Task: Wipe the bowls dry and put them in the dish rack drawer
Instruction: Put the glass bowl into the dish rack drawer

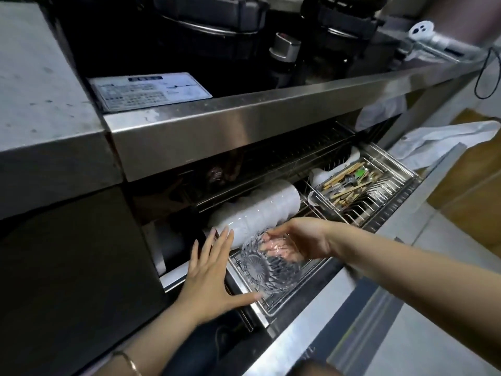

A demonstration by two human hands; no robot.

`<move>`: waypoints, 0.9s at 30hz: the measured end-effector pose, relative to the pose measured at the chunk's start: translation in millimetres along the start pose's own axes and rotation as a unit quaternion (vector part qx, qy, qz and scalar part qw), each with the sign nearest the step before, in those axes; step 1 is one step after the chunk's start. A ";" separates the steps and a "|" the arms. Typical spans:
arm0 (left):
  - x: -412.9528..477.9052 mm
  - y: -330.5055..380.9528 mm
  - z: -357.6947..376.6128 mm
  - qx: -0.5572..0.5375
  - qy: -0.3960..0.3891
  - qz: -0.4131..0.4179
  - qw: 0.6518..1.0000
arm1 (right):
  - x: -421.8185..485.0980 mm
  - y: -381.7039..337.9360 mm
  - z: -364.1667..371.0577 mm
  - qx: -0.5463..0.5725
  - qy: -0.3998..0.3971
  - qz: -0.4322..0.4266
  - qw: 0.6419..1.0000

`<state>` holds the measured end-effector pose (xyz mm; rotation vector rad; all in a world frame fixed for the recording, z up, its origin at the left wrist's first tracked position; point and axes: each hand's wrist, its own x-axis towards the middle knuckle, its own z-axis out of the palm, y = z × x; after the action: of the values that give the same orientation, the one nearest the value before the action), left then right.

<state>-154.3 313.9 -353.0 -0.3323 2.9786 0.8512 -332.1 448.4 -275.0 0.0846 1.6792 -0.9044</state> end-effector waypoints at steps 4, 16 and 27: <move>3.1 -2.9 1.6 -0.003 -0.008 0.008 1.000 | 15.9 -2.0 9.9 -0.033 -0.025 0.034 0.999; 4.3 -5.1 4.2 -0.017 -0.022 0.003 1.000 | 37.8 6.5 23.2 -0.070 -0.005 0.054 0.996; 5.0 -6.4 5.8 -0.021 -0.033 0.004 0.999 | 45.5 11.8 25.9 -0.114 -0.076 0.032 0.990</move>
<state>-158.1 310.7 -361.7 -0.2868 2.9064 0.9093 -320.5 423.2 -320.9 -0.0823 1.6157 -0.6499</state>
